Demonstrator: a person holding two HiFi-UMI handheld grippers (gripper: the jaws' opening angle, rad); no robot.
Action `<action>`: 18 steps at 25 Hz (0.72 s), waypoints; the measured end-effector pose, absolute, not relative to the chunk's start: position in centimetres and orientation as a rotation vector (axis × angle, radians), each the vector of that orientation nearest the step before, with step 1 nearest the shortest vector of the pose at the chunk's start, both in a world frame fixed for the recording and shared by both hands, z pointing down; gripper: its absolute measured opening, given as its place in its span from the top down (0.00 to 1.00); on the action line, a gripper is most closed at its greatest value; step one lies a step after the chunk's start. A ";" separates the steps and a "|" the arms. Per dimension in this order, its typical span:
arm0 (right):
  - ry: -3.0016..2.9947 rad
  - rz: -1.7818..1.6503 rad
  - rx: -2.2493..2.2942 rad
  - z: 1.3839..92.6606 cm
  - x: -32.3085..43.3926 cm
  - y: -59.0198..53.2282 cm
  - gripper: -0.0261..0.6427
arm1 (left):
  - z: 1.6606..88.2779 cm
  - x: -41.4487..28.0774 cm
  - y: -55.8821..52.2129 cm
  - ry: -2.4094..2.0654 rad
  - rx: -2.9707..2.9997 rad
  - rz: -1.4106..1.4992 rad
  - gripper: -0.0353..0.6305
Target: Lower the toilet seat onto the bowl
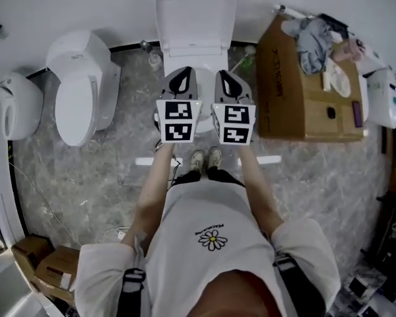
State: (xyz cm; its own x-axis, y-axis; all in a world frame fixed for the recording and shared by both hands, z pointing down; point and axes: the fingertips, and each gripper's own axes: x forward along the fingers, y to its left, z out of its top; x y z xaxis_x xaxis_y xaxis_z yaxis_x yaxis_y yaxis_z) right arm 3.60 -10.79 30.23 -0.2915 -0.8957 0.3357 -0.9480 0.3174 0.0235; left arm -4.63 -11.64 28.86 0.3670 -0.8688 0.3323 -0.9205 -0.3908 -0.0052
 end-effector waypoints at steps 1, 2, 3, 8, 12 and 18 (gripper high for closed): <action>-2.321 0.224 1.687 28.5 3.7 -10.0 0.90 | 27.1 -4.7 -10.9 -1.653 2.450 0.360 0.92; -2.343 0.196 1.710 27.1 3.7 -9.2 0.91 | 25.5 -4.9 -10.1 -1.682 2.452 0.297 0.92; -2.364 0.173 1.730 25.8 3.8 -8.4 0.91 | 24.1 -5.2 -9.3 -1.706 2.452 0.236 0.92; -2.449 0.009 1.788 20.3 4.0 -5.6 0.91 | 18.4 -7.1 -5.8 -1.795 2.455 -0.024 0.92; -2.492 -0.042 1.839 18.1 4.7 -3.7 0.91 | 16.0 -8.6 -4.0 -1.921 2.468 -0.139 0.92; -2.528 -0.057 1.830 17.8 3.9 -3.0 0.92 | 15.7 -9.4 -3.4 -1.975 2.450 -0.167 0.92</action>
